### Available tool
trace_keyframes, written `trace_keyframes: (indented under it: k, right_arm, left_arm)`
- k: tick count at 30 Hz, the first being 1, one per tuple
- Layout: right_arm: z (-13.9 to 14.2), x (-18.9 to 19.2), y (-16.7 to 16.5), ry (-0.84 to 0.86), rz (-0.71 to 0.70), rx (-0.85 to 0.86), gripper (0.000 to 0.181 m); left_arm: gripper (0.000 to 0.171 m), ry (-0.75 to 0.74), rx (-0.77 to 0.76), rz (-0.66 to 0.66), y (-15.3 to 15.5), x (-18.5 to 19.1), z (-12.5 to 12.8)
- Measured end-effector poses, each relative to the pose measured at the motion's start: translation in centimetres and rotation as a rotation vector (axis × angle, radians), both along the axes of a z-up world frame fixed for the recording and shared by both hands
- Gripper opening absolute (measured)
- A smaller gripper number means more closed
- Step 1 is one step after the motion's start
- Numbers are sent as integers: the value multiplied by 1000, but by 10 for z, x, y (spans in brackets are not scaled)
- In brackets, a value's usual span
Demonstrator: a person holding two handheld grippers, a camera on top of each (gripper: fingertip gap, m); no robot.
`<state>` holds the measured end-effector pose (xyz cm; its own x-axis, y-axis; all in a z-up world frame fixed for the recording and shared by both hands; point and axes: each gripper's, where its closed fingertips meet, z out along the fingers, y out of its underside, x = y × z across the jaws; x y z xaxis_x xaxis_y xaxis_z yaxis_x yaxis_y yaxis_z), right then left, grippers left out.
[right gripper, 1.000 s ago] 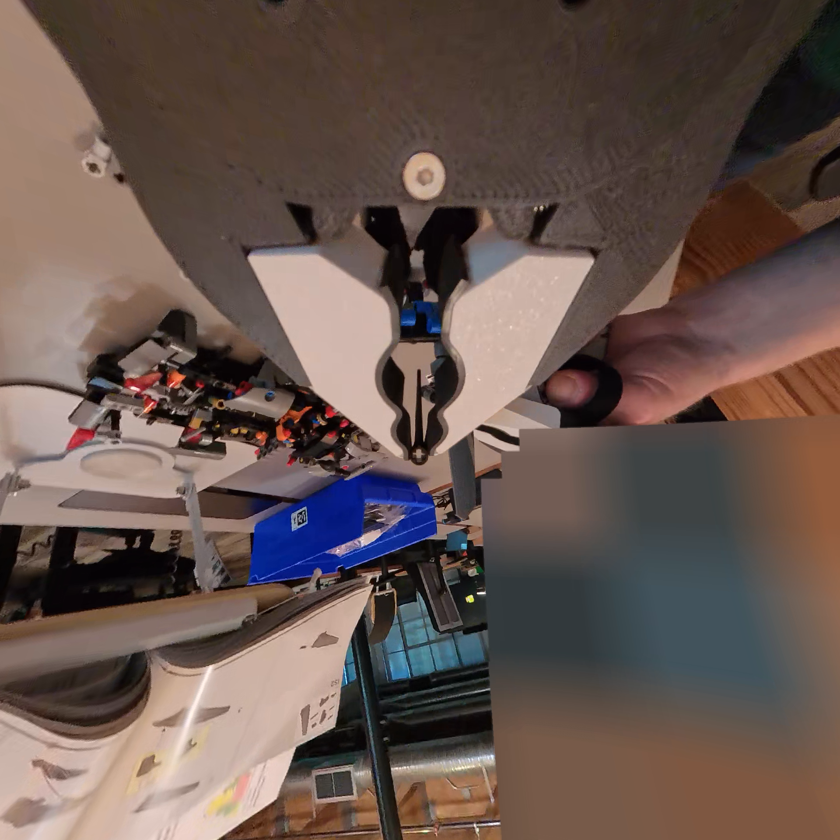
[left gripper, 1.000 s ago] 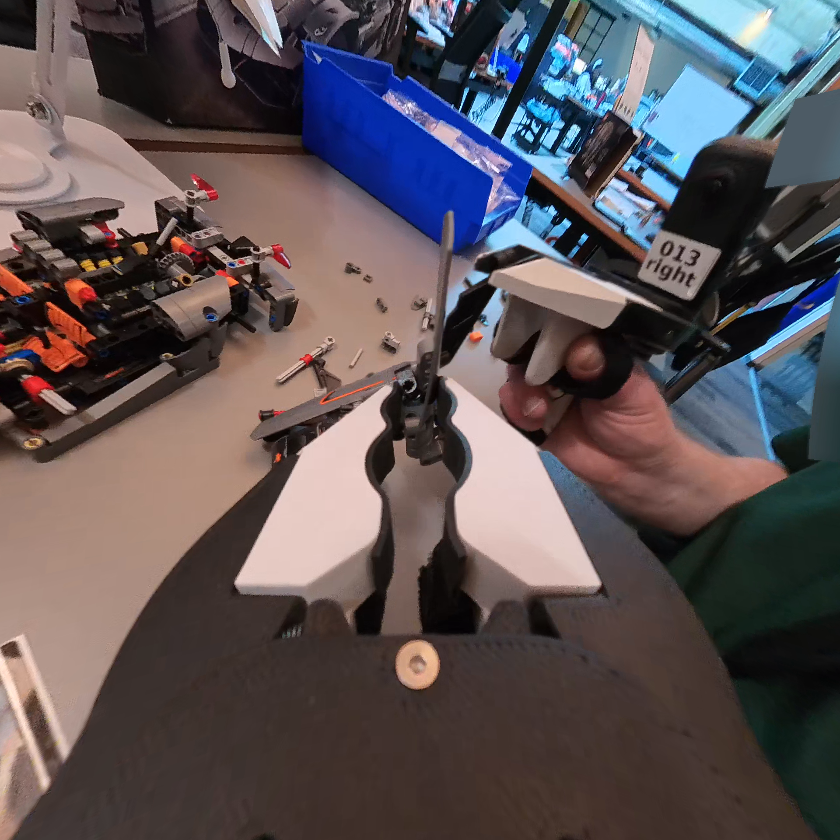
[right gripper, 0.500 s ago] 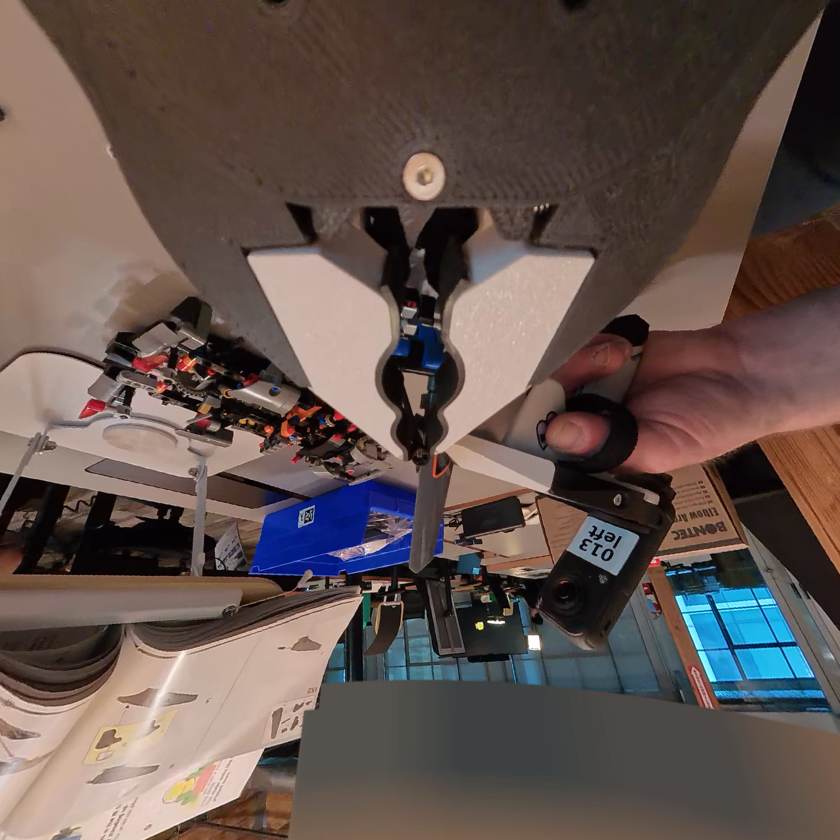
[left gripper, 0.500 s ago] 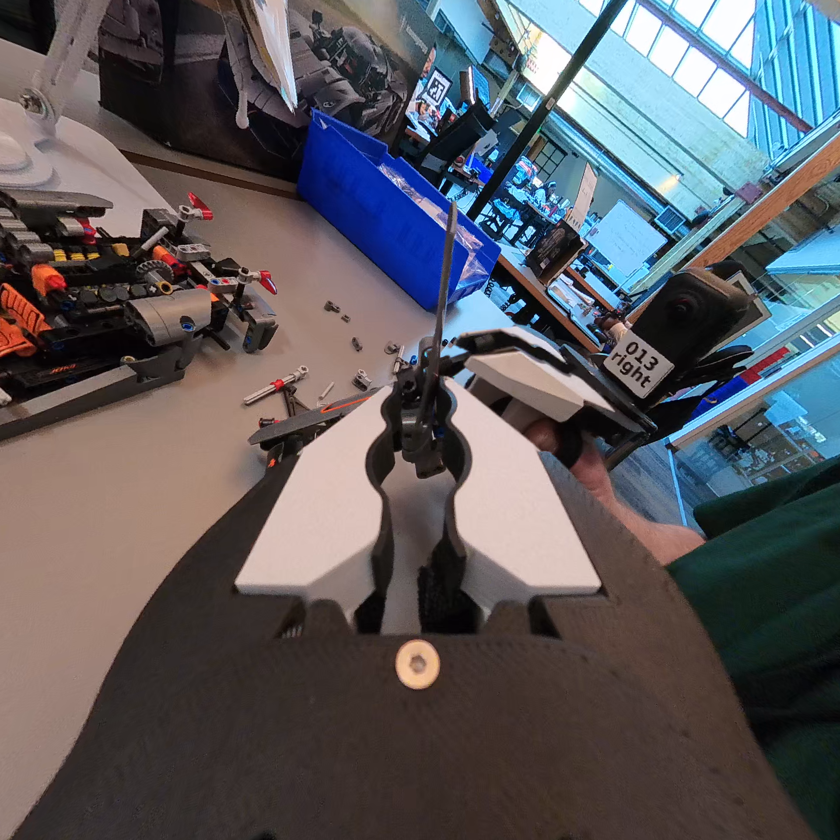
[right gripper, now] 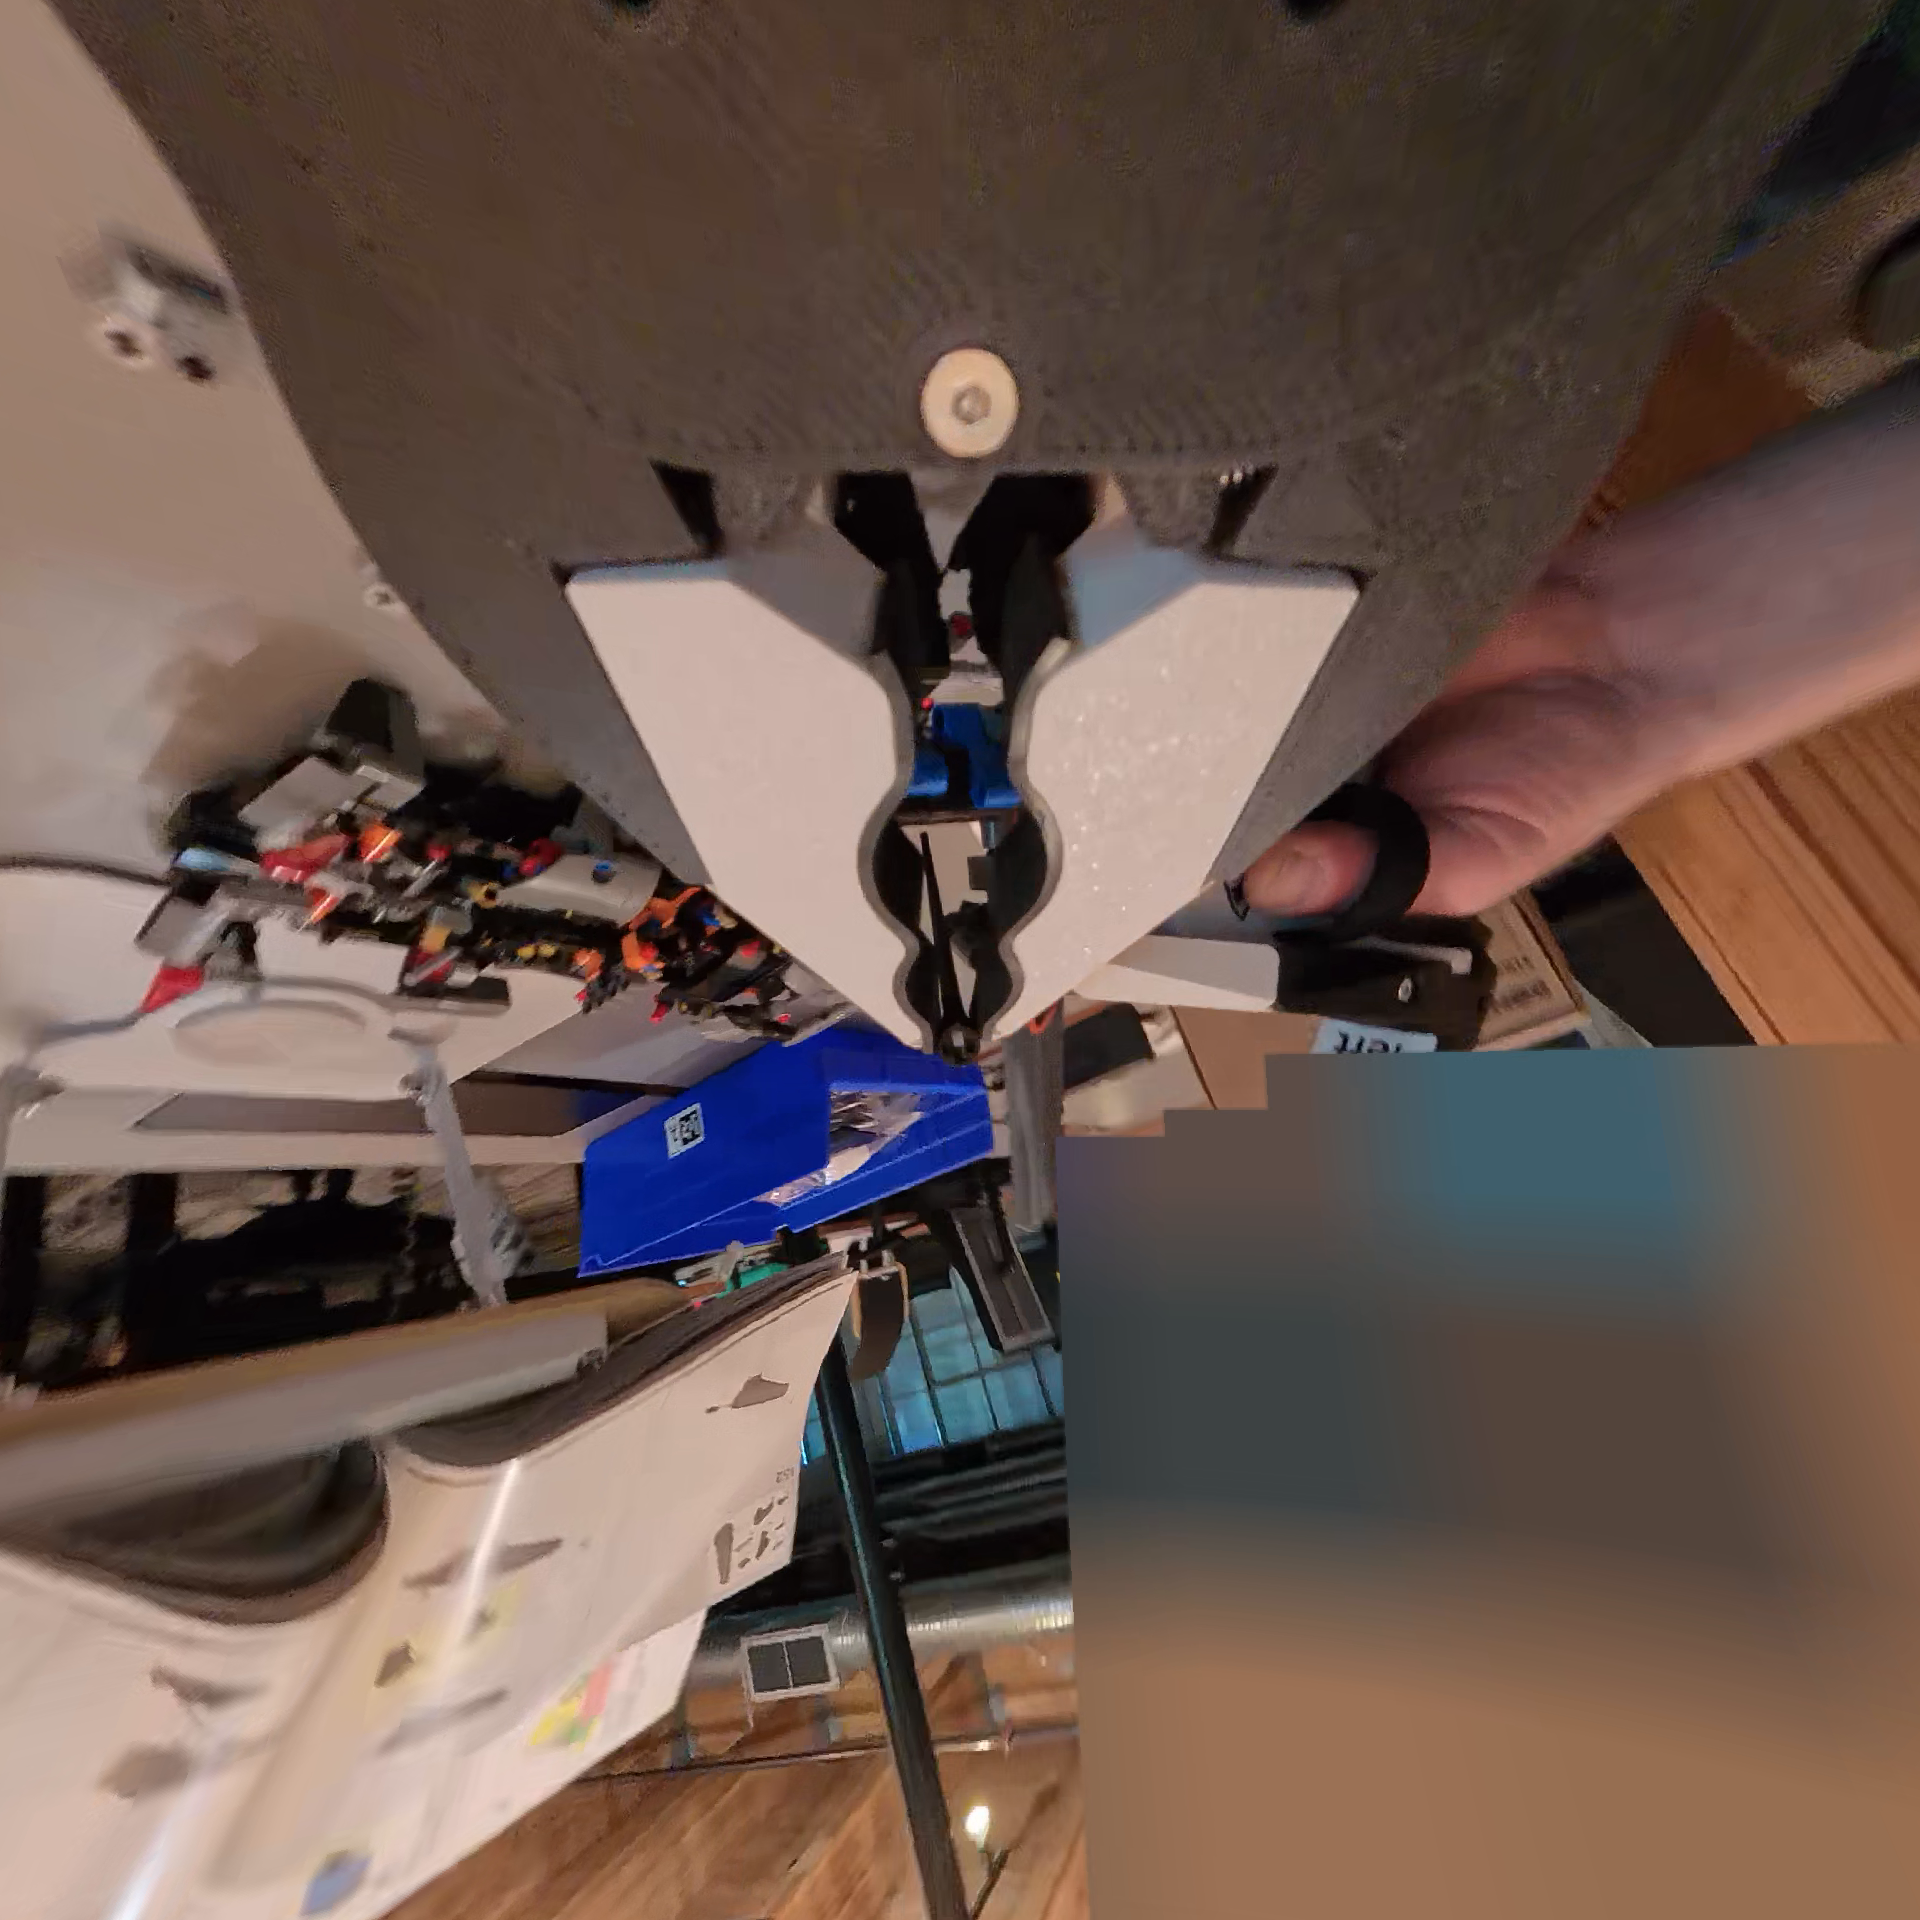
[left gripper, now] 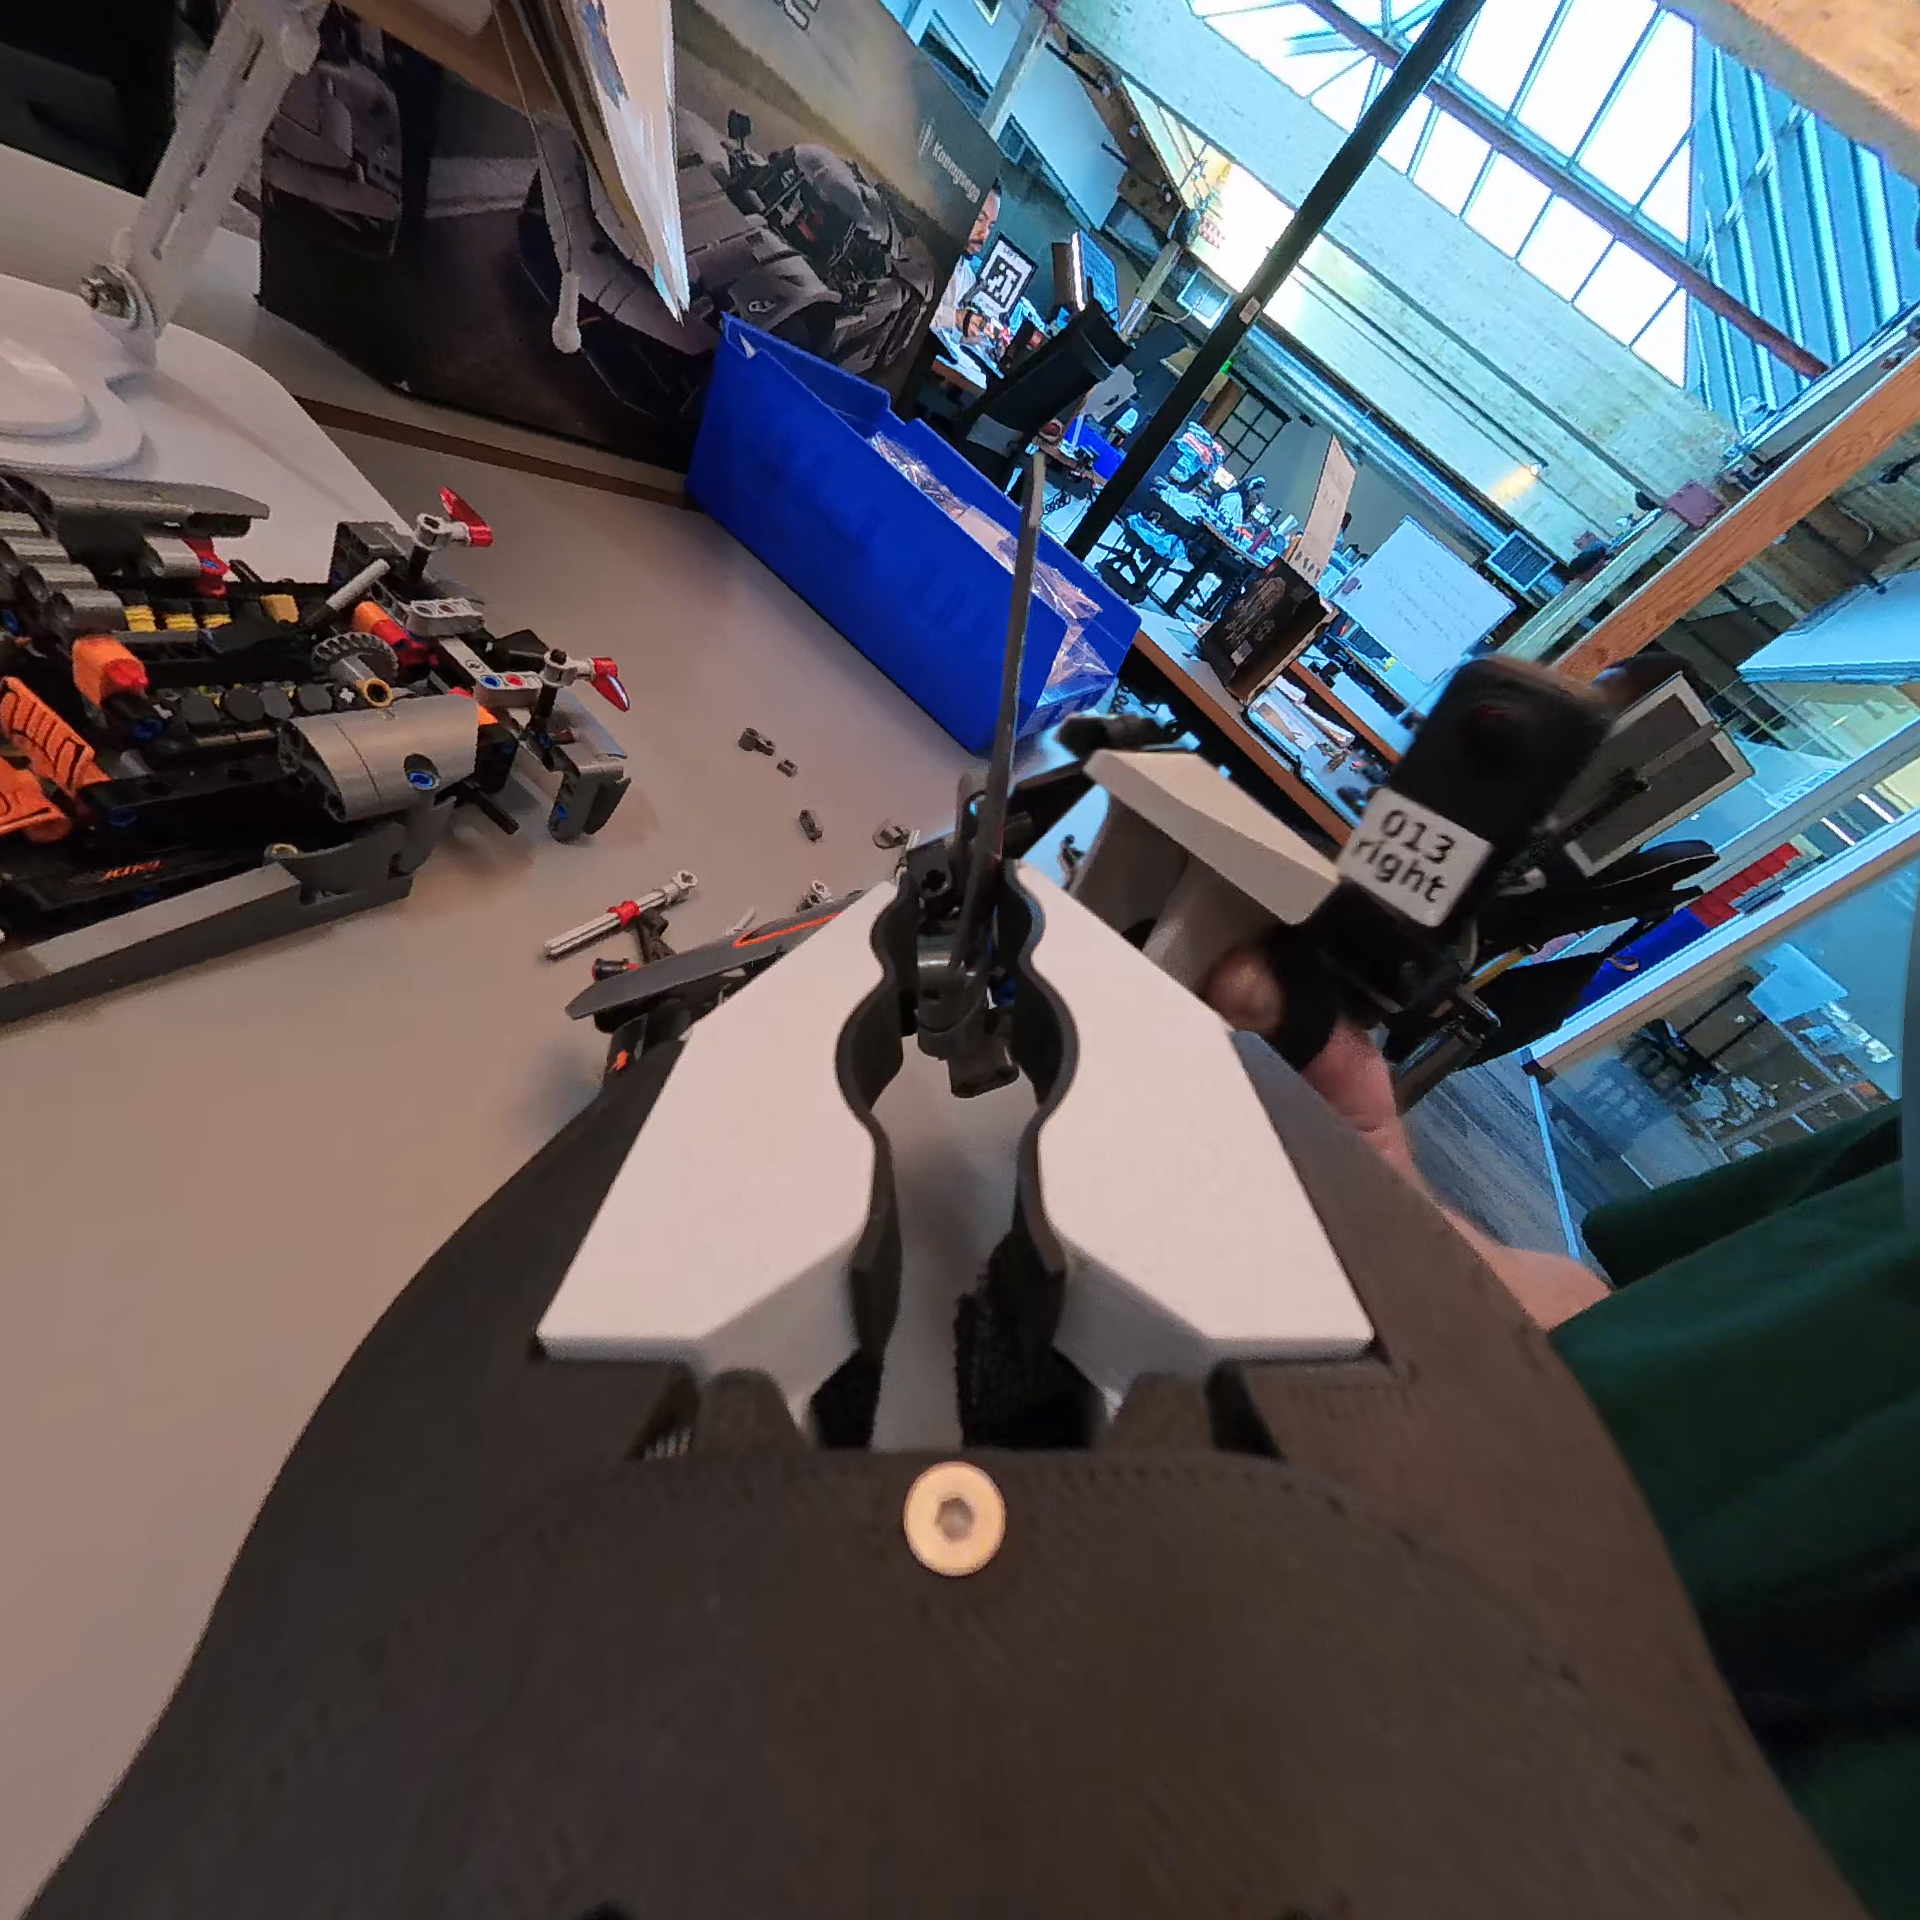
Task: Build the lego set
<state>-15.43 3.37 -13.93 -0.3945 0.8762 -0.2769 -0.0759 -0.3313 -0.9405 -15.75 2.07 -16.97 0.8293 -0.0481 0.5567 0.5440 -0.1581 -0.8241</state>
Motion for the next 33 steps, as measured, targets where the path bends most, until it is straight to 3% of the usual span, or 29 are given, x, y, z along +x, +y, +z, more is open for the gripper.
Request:
trace_keyframes:
  k: [3, 7, 18, 24, 33]
  right_arm:
    - [-7, -1, 11, -11, 55, -201, 3]
    - [-7, 1, 16, 11, 80, -263, 3]
    - [-22, 0, -4, -49, 15, 3, 3]
    - [-32, -2, -10, -88, 1, 83, 3]
    - [-38, 0, -10, -132, 27, 55, 3]
  left_arm:
    - [12, 3, 7, 8, 3, 1, 2]
    - [13, -10, 21, 13, 7, 2, 4]
    - [13, -125, 72, 34, 10, 4, 2]
    - [13, -280, 121, 55, 5, -1, -6]
    - [13, -604, 236, 72, -4, -8, -21]
